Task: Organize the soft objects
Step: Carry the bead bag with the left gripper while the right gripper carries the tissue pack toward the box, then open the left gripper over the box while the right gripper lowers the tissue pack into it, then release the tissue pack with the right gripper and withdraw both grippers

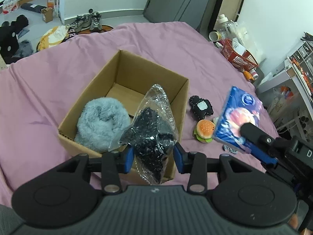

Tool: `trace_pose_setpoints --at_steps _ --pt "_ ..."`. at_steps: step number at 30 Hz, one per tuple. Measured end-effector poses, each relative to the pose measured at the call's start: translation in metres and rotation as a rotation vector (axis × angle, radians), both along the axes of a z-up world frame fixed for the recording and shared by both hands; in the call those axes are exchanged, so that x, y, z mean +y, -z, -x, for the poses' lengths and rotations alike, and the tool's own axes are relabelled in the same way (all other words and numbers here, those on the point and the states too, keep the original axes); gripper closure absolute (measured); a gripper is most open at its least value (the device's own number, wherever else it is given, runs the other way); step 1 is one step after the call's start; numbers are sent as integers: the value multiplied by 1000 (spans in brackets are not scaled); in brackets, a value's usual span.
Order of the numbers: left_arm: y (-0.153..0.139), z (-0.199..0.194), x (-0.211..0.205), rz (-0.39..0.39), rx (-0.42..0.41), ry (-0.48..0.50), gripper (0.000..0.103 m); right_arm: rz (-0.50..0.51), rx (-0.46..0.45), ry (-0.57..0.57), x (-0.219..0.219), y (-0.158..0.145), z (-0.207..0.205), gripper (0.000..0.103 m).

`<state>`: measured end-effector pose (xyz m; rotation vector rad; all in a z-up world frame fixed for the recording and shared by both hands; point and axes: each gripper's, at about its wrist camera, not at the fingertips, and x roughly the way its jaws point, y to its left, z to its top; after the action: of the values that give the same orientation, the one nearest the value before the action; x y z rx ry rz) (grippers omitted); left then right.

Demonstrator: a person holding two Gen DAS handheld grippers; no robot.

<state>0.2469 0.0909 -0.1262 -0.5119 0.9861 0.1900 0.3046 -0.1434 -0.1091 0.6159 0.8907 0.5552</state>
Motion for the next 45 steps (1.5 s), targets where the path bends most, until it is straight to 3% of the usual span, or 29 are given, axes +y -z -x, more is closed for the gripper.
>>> trace_pose_setpoints --at_steps 8,10,21,23,26,28,30,32,38,43,45 --pt "16 -14 5 17 56 61 58 41 -4 -20 26 -1 -2 81" --pt "14 -15 7 13 49 71 53 47 -5 -17 30 0 -4 81" --pt "-1 -14 47 8 43 -3 50 62 -51 -46 60 -2 -6 79" --pt "-4 -14 49 4 45 -6 50 58 -54 -53 63 -2 -8 73" --pt "-8 -13 48 -8 48 -7 49 61 -40 -42 63 1 -9 72" --pt "-12 -13 46 -24 54 -7 43 62 -26 -32 59 1 -8 71" --pt "-16 -11 43 -36 45 -1 42 53 -23 -22 53 -1 -6 67" --pt "-20 -10 41 -45 37 -1 40 46 -24 -11 45 -6 -3 53" --pt "-30 -4 28 -82 20 -25 26 29 -35 20 21 -20 5 40" --pt "-39 -2 12 -113 3 -33 22 90 -58 47 8 -30 9 21" --pt "-42 -2 2 -136 -6 -22 19 105 -60 69 -1 -32 9 20"
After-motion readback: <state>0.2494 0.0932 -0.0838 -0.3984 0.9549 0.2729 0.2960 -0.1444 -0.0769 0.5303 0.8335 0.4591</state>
